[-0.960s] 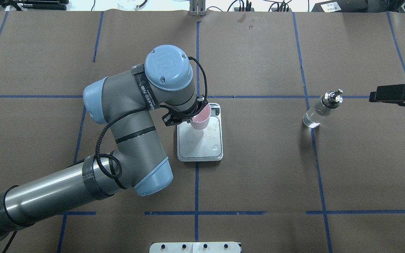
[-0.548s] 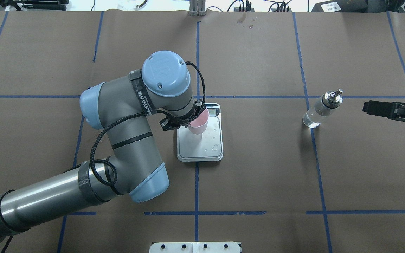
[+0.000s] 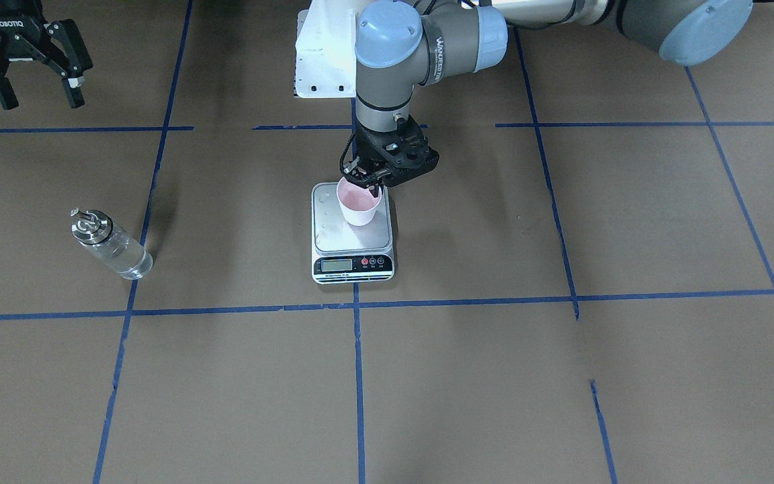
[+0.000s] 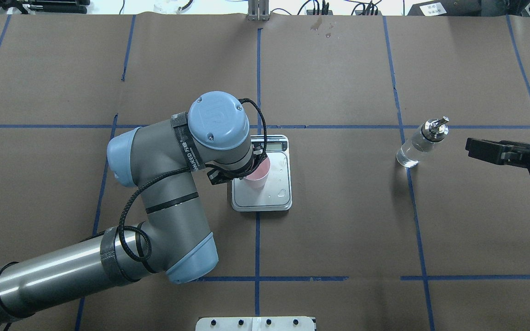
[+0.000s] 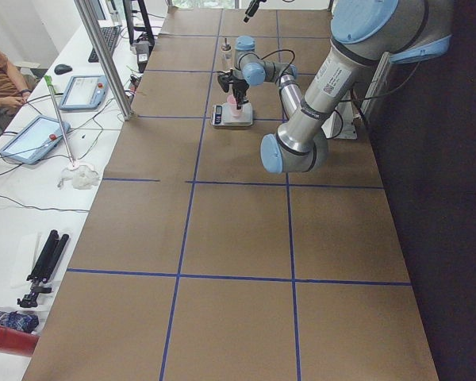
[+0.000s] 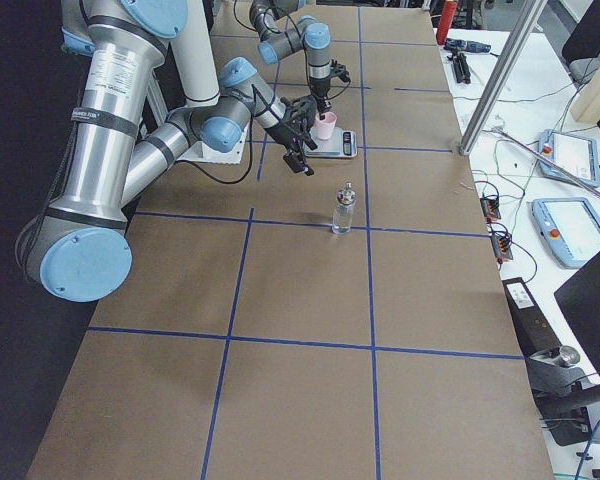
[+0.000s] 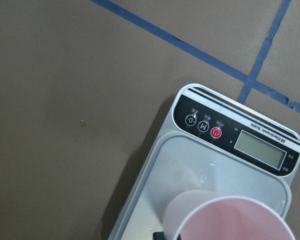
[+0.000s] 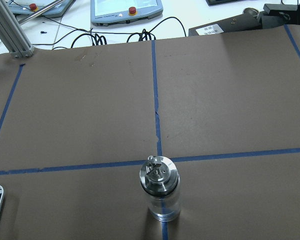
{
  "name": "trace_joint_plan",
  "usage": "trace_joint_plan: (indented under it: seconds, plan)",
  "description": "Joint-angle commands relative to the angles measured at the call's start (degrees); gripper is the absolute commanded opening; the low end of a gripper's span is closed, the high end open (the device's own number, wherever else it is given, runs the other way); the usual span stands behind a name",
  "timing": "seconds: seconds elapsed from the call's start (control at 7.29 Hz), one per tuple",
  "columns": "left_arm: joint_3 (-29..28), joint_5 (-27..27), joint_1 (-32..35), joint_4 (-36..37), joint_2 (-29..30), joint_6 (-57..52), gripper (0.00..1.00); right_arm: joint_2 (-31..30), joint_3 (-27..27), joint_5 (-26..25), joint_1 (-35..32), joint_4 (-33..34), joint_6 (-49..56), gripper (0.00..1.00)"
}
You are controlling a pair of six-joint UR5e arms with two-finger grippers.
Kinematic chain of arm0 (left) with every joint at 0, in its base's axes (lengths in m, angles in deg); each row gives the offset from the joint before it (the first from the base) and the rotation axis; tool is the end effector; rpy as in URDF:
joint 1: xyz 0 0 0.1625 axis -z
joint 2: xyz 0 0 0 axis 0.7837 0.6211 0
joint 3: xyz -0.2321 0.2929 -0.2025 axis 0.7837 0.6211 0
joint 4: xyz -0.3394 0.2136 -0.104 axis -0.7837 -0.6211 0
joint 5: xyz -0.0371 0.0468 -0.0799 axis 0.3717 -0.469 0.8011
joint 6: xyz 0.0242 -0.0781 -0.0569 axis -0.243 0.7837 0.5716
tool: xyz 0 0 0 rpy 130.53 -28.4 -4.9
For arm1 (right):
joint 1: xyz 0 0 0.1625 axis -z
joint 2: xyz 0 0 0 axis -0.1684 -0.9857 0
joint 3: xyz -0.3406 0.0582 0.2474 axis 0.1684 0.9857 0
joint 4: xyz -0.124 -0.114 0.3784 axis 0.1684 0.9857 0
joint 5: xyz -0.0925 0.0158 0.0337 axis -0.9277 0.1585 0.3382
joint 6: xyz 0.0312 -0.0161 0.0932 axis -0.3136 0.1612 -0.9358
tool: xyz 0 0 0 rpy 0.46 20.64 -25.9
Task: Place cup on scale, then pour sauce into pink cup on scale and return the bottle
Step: 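Set the pink cup on the scale while the right arm approaches the bottle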
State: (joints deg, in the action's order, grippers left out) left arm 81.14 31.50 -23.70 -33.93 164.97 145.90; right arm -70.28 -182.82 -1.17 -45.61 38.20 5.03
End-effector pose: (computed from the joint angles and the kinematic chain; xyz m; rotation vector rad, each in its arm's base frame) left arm 0.5635 -0.4215 0.1447 -0.0918 0.8495 -0.4868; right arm -0.1833 -0.3129 0.3070 0.5534 -0.7875 0.3123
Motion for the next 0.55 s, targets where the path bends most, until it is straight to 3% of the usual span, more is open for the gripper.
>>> trace_joint_plan:
  seconds: [0.0,0.41]
  plan:
    - [0.35,-0.02,-0.05,0.02,-0.02,-0.34,1.00,0.05,0.04,-2.83,1.98,-0.08,0.04,1.00]
    - [6.92,0.50,0.74,4.82,-0.73,-5.68,1.00,-0.03,0.22,-6.60,4.26,-0.08,-0.04,1.00]
